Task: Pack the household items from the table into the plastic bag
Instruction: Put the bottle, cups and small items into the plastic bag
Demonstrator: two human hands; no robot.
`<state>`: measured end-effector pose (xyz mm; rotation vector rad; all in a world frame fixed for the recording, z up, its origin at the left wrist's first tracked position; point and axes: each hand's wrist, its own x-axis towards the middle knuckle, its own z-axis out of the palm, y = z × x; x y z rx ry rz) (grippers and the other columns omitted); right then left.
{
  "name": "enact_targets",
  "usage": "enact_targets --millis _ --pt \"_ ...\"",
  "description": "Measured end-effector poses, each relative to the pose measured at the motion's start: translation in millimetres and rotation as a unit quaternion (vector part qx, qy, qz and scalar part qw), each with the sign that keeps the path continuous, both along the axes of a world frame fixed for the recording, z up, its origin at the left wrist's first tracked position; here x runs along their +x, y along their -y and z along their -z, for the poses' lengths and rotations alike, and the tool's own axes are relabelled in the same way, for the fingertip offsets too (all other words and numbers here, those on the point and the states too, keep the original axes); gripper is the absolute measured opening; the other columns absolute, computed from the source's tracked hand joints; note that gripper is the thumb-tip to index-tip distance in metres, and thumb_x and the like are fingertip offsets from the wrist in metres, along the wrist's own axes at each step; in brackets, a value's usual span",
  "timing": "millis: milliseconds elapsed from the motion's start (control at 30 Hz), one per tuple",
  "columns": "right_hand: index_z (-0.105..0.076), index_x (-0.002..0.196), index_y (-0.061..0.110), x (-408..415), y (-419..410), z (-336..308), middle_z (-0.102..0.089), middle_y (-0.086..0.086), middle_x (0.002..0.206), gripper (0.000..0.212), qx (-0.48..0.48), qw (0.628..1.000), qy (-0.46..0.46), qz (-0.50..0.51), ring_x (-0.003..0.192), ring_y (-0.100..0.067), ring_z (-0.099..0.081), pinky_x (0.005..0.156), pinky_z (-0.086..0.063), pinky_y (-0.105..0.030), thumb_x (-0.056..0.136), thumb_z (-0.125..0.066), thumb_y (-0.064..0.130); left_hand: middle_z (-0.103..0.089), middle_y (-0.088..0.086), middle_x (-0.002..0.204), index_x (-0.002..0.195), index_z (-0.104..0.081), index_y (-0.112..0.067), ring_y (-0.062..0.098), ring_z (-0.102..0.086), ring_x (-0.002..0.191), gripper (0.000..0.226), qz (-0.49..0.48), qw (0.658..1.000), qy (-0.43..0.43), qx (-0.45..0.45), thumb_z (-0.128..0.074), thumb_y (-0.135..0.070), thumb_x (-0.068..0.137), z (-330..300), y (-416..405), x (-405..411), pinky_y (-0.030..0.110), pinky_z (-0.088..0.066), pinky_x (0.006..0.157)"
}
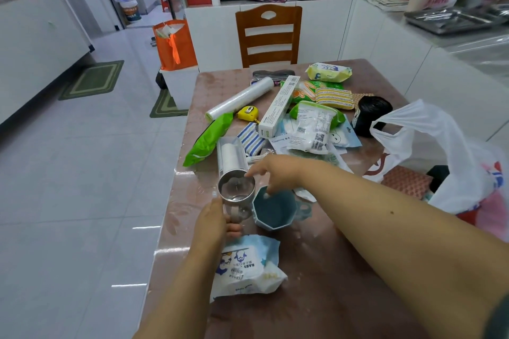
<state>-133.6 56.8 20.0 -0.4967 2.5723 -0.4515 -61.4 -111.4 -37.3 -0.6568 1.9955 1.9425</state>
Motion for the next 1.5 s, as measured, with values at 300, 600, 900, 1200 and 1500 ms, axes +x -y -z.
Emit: enact_targets --millis 300,600,900,1200,1500 --pt "-0.073 0.105 0.019 -8.4 18.8 16.4 -0.051 -0.006 0.114 0.025 0.082 0.986 -0.131 -0.056 0.104 -0.028 -0.054 0.082 -0.046 -0.032 0.081 -0.067 0.012 -0.056 0.012 0.072 0.119 -0.052 -0.008 0.021 -0.051 0.058 0.049 -0.034 0.999 -0.011 0.031 -0.022 -0.043 0.103 -16.8 -0.2 -9.4 0.032 -0.047 0.057" --pt "-0.068 0.077 0.022 -16.2 -13.7 -39.8 -0.064 -0.001 0.097 0.006 0.052 0.961 -0.266 -0.056 0.096 -0.023 -0.053 0.073 -0.048 -0.037 0.078 -0.066 0.028 -0.056 0.003 0.079 0.104 -0.057 -0.009 0.014 -0.062 0.052 0.038 -0.086 0.987 -0.135 0.002 -0.027 -0.034 0.104 -56.4 -20.9 -22.2 0.028 -0.053 0.053" --pt "-0.061 0.063 0.011 24.0 -136.1 -125.7 -0.056 -0.007 0.065 0.018 0.081 0.956 -0.231 0.164 0.068 -0.025 -0.052 0.054 -0.036 -0.026 0.079 -0.068 0.017 -0.062 0.017 0.087 0.109 -0.055 -0.018 0.027 -0.064 0.064 0.053 0.238 0.965 0.073 -0.082 -0.049 -0.065 0.085 -85.1 -118.0 2.7 0.027 -0.051 0.052" --pt "-0.051 0.057 0.015 58.0 -190.2 -92.6 -0.051 -0.001 0.055 0.031 0.244 0.948 -0.049 0.200 0.058 -0.021 -0.053 0.046 -0.035 -0.022 0.078 -0.072 0.022 -0.062 0.015 0.076 0.120 -0.047 -0.002 0.018 -0.062 0.055 0.032 0.065 0.991 -0.012 0.120 -0.049 0.011 0.090 -85.5 -160.0 7.2 0.027 -0.056 0.052" --pt "-0.065 0.091 0.009 58.7 -210.2 -77.7 -0.054 -0.003 0.078 0.010 0.288 0.941 0.010 0.178 0.076 -0.021 -0.050 0.069 -0.043 -0.029 0.088 -0.061 0.017 -0.068 0.016 0.070 0.107 -0.054 -0.003 0.006 -0.065 0.048 0.028 0.003 0.959 -0.058 0.278 -0.040 0.015 0.090 -124.7 -180.6 22.5 0.013 -0.040 0.037"
